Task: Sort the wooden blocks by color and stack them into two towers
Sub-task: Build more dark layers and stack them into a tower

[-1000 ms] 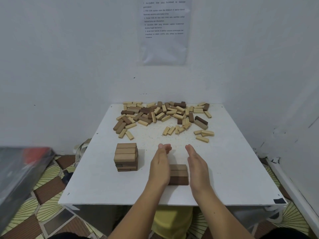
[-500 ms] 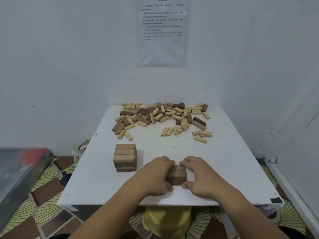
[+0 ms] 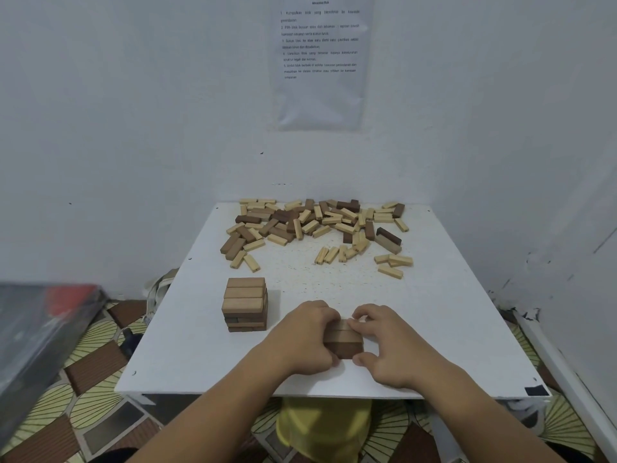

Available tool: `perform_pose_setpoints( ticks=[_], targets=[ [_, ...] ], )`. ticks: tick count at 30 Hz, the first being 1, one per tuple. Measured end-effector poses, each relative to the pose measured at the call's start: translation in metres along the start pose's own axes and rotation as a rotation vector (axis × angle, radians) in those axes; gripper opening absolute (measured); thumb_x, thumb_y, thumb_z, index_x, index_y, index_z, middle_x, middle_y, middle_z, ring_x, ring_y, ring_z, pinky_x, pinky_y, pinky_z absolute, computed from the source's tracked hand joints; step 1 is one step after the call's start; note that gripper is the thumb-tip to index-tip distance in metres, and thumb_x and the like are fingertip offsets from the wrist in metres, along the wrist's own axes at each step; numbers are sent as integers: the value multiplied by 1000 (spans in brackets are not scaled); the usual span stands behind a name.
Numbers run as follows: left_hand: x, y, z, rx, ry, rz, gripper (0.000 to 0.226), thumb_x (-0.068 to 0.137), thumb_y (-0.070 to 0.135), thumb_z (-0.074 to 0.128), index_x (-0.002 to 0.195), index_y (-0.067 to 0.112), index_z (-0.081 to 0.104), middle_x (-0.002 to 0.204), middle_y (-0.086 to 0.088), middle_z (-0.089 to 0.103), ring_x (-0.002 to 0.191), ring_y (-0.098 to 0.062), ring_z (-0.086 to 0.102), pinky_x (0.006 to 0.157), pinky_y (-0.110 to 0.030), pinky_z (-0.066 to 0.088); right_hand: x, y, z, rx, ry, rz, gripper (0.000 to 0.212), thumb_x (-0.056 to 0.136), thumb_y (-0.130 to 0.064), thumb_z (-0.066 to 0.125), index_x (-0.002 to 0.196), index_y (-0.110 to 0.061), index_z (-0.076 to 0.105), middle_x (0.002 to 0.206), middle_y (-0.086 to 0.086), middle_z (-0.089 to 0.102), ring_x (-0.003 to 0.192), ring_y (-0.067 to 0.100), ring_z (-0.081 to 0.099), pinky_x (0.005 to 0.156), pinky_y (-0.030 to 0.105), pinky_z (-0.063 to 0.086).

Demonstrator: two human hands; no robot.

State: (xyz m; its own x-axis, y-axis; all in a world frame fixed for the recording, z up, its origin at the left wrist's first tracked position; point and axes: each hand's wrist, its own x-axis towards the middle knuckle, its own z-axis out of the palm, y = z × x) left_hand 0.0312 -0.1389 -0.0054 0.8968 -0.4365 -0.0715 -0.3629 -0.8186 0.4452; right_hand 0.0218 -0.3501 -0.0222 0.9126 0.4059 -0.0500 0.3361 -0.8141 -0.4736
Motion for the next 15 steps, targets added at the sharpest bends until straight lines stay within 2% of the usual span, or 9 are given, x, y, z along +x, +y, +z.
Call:
perform_pose_setpoints(
  ticks=[10, 12, 15],
  targets=[
    [-4, -4, 0, -49, 9, 19, 57, 69, 35, 81, 123, 23, 65, 109, 8, 57, 100, -12, 54, 88, -38, 53, -1, 2, 3, 26, 28, -2, 65, 88, -45, 74, 147, -28, 53, 131, -22, 38, 121, 4, 40, 110, 23, 34],
    [-5, -7, -3, -70, -10, 30, 62, 70, 31, 84, 128, 23, 63, 114, 7, 58, 104, -13, 54, 92, -36, 51, 0, 2, 3, 23, 23, -5, 65, 88, -45, 73, 147, -28, 54, 132, -23, 38, 120, 4, 41, 109, 24, 35],
    [-7, -12, -5, -80, -12, 37, 69, 77, 20, 85, 141, 20, 59, 129, 6, 60, 117, -12, 54, 101, -27, 45, 1, 2, 2, 12, 15, -8, 63, 88, -46, 73, 145, -28, 55, 132, -23, 38, 120, 5, 41, 109, 25, 36]
  ],
)
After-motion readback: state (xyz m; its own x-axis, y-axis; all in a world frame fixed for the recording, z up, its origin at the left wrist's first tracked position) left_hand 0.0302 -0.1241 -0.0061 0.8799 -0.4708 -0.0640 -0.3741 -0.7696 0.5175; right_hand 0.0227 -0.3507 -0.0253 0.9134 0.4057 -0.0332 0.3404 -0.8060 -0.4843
